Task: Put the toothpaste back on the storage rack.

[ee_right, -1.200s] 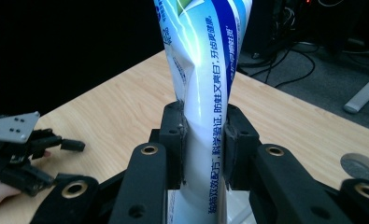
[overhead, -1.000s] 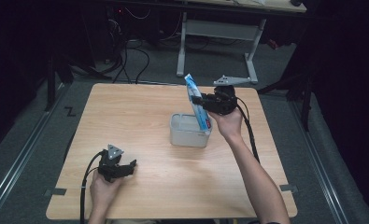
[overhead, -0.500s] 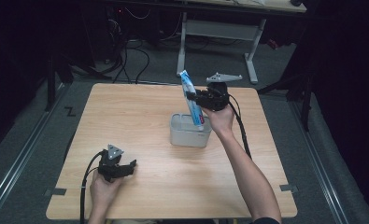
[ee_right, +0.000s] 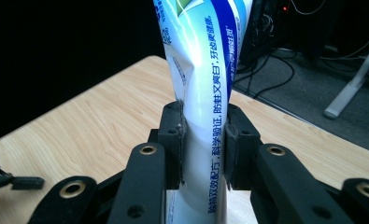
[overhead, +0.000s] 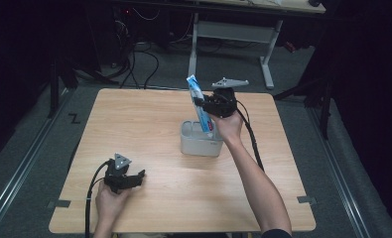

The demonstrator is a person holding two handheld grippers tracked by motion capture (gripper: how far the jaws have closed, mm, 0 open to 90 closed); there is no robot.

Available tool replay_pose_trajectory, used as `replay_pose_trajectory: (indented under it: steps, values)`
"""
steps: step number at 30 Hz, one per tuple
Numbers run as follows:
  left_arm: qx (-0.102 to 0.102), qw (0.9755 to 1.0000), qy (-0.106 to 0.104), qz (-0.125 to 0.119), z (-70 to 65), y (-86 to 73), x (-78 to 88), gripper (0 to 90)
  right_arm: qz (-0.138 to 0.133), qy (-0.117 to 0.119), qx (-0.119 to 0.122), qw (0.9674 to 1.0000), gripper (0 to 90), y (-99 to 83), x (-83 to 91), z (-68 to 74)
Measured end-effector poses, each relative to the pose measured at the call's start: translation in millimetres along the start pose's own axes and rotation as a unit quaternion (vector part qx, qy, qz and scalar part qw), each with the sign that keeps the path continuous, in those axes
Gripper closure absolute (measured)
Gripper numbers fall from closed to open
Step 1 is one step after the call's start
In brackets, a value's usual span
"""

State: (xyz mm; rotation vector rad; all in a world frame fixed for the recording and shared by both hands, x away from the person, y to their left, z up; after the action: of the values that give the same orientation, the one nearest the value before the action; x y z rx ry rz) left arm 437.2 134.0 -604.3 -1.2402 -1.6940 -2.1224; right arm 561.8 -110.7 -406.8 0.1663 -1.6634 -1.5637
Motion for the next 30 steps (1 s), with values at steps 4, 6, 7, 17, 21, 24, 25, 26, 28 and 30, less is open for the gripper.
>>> replay_pose_trajectory:
  steps: [4, 6, 7, 17, 21, 24, 25, 26, 28, 30]
  values:
    - [0.000, 1.0000, 0.000, 0.000, 0.0, 0.0, 0.0, 23.3, 0.006, -0.004, 0.002, 1.0000, 72.0, -3.7, -3.4, -1.1]
    - [0.000, 1.0000, 0.000, 0.000, 0.0, 0.0, 0.0, 23.3, 0.008, -0.007, 0.004, 0.9999, 71.9, -5.1, -4.5, -1.4]
    - [0.000, 1.0000, 0.000, 0.000, -0.1, 0.0, 0.0, 23.3, 0.008, -0.007, 0.006, 0.9999, 71.8, -5.7, -5.3, -1.6]
    - [0.000, 1.0000, -0.001, 0.000, -0.2, 0.0, 0.1, 23.4, 0.024, -0.007, 0.009, 0.9997, 71.6, -16.5, -12.3, -1.7]
    - [-0.001, 1.0000, -0.001, 0.001, -0.2, -0.1, 0.2, 23.4, 0.034, -0.009, 0.012, 0.9993, 71.6, -22.3, -13.7, -2.1]
    - [-0.001, 1.0000, 0.000, 0.001, -0.1, -0.1, 0.1, 23.4, 0.037, -0.008, 0.013, 0.9992, 71.5, -24.8, -14.4, -2.2]
    - [-0.001, 1.0000, 0.000, 0.001, -0.1, 0.0, 0.1, 23.4, 0.040, -0.008, 0.012, 0.9991, 71.4, -26.6, -14.8, -2.4]
    - [-0.001, 1.0000, 0.000, 0.001, -0.2, -0.1, 0.1, 23.4, 0.039, -0.008, 0.013, 0.9991, 71.5, -27.2, -15.0, -2.6]
    - [-0.001, 1.0000, -0.001, 0.001, -0.2, -0.1, 0.2, 23.4, 0.042, -0.007, 0.011, 0.9990, 71.3, -28.6, -15.2, -2.4]
    - [-0.001, 1.0000, 0.000, 0.001, -0.2, -0.1, 0.1, 23.4, 0.045, -0.007, 0.014, 0.9989, 71.3, -29.4, -15.6, -2.4]
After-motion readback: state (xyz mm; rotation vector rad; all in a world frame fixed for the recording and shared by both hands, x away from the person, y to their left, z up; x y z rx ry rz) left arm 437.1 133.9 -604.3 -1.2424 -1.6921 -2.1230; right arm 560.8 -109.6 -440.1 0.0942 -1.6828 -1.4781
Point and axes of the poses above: each handheld gripper's, and its own axes: x roughly backward along the jaws, y roughly out of its top, z roughly to its left, the point moved 10 cm from there along -x, roughly forward along the jaws, and after that the axes turned 2 degrees about -x, right-handed, at the moved point
